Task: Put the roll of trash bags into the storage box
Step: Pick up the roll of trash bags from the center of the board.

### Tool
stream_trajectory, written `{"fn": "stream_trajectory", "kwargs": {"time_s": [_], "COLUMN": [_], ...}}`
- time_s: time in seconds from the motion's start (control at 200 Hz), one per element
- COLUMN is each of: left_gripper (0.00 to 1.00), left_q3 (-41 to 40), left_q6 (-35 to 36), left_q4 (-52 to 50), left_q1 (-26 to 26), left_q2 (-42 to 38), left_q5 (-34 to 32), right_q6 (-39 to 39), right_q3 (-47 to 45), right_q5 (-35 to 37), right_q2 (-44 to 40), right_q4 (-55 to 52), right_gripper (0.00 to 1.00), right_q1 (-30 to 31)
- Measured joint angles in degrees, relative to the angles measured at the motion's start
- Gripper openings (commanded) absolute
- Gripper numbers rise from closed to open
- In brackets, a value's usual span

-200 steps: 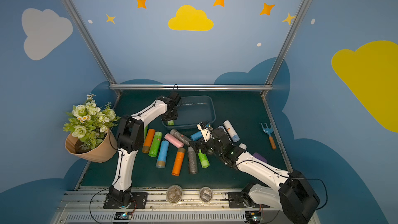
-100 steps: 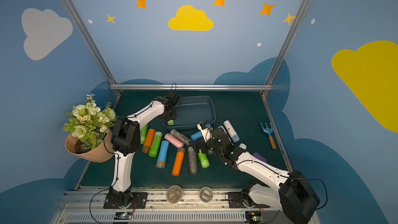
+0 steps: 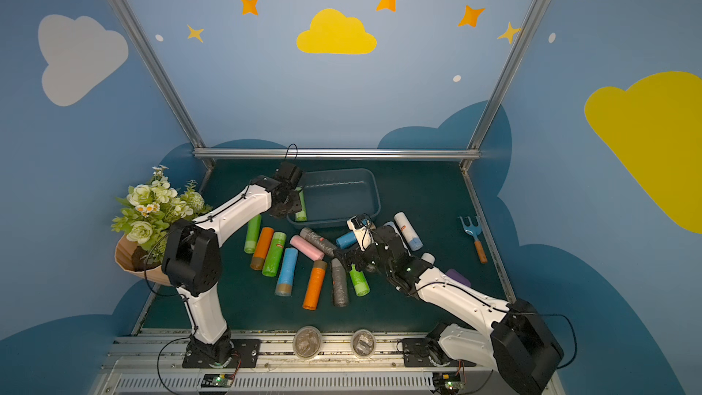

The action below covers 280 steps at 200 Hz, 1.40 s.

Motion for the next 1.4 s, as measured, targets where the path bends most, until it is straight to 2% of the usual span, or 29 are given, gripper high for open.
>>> {"fn": "stream_trajectory", "kwargs": {"time_s": [0.26, 0.41, 0.526, 0.736, 1.121, 1.402], "left_gripper": [0.54, 0.57, 0.58, 0.60, 0.61, 0.60], "left_q3": [-14.38, -21.57, -25.40, -26.25, -26.16, -25.33], "left_q6": [1.18, 2.05, 2.27, 2.29, 4.02, 4.76], "left_q4": [2.84, 3.78, 3.93, 4.87, 9.62, 10.25], "left_q1": [8.17, 14.47, 16.87, 18.73, 19.47, 19.34], "left_q2": [-13.64, -19.67, -22.03, -21.49, -12.46, -10.32], "left_q5": [1.51, 2.86, 3.06, 3.58, 7.63, 7.76], "right_q6": [-0.76, -2.03, -4.09, -7.13, -8.59, -8.59], "right_q3": [0.15, 1.42, 3.37, 6.67, 6.67, 6.67], "right_q5": [0.70, 2.14, 4.76, 7.02, 8.59, 8.59], "right_q2": [1.70, 4.13, 6.88, 10.40, 10.38, 10.38], "right_q4": [-0.07, -0.46, -1.31, -2.12, -2.21, -2.23], "right_gripper": [0.96, 0.96, 0.96, 0.96, 0.96, 0.96], "right_q1": [1.95, 5.81, 10.29, 15.82, 16.06, 15.89]}}
